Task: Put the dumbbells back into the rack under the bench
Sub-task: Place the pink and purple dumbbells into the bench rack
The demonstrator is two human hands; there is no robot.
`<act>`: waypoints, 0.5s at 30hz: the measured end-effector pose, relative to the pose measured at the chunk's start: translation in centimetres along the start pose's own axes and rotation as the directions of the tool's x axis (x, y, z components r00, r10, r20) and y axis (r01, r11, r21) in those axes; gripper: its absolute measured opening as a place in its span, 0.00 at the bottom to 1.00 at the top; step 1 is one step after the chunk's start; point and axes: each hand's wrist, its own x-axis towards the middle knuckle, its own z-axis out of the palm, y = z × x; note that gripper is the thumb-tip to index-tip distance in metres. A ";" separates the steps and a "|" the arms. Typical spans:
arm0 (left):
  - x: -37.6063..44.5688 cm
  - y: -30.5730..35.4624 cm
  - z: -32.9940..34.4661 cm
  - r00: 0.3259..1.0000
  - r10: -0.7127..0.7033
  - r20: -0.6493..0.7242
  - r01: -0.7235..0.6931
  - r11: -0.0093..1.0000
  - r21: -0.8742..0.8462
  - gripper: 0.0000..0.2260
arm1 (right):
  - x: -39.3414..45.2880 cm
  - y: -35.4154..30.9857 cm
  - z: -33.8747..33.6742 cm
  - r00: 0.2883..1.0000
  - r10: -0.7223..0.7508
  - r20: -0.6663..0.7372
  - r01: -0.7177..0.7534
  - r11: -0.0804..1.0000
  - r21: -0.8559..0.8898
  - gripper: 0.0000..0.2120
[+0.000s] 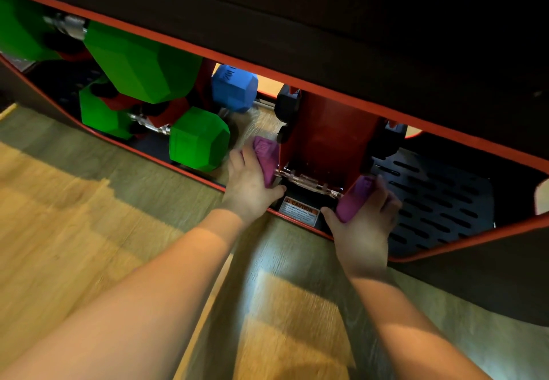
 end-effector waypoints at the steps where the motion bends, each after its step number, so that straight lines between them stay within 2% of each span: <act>1: 0.0 0.0 0.0 1.000 0.002 -0.001 -0.002 1.000 -0.001 0.53 | 0.0 0.1 0.0 1.000 -0.003 0.005 0.003 1.000 0.003 0.50; 15: 0.1 0.0 0.1 1.000 -0.017 0.009 0.017 0.999 -0.032 0.51 | 0.0 0.2 -0.2 1.000 -0.016 0.000 0.016 0.999 0.033 0.49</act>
